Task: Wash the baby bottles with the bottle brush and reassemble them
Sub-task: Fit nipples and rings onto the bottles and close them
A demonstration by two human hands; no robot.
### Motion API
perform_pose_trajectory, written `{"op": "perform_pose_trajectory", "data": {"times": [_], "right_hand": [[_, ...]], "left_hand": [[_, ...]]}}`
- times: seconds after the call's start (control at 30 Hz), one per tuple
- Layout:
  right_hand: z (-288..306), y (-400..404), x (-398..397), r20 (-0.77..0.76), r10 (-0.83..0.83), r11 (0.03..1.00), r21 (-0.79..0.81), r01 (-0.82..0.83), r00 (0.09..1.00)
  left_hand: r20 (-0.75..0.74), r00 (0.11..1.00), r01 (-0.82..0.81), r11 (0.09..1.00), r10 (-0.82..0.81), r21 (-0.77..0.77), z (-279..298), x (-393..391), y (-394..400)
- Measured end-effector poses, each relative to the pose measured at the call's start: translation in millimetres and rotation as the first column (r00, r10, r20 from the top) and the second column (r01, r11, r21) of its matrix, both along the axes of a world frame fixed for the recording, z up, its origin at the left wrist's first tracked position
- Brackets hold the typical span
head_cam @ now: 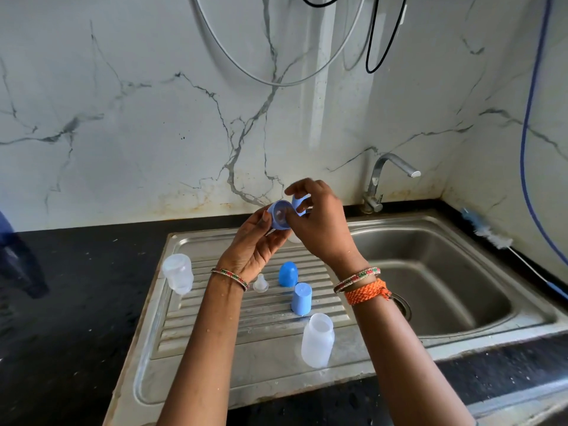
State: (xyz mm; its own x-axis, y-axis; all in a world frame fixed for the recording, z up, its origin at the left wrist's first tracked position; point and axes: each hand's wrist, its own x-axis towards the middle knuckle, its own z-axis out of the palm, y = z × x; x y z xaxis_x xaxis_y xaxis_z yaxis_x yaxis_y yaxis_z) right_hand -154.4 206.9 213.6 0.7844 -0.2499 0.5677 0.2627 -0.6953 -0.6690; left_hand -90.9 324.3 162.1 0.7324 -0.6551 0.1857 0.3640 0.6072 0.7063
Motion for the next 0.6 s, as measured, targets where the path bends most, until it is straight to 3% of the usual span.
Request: {"op": "perform_pose_trajectory", "data": {"times": [0.2,0.33,0.43,0.6], "right_hand": [[5.7,-8.6,3.9,-0.189,0.044,0.998,0.061,-0.033,0.981],[13.4,-14.5,8.3,-0.298,0.197,0.908,0.415,-0.059,0.934],[20.6,-14.9,11.5,-0.351,0.287,0.833,0.55,-0.052,0.891],[29.6,-5.2,12.1,-0.41,0.193,0.913,0.409,-0.009,0.891]], "left_hand": [[0.003,1.0,0.004,0.994,-0.005,0.11,4.5,4.8,3.7],[0.075,0.989,-0.139,0.954,0.124,0.264,18.3,3.0,8.6],[0.193,0.96,-0.26,0.904,0.204,0.339,31.8,-3.4,8.3],[0.321,0.867,-0.485,0.791,0.38,0.374,37.1,-9.6,-0.2]]}}
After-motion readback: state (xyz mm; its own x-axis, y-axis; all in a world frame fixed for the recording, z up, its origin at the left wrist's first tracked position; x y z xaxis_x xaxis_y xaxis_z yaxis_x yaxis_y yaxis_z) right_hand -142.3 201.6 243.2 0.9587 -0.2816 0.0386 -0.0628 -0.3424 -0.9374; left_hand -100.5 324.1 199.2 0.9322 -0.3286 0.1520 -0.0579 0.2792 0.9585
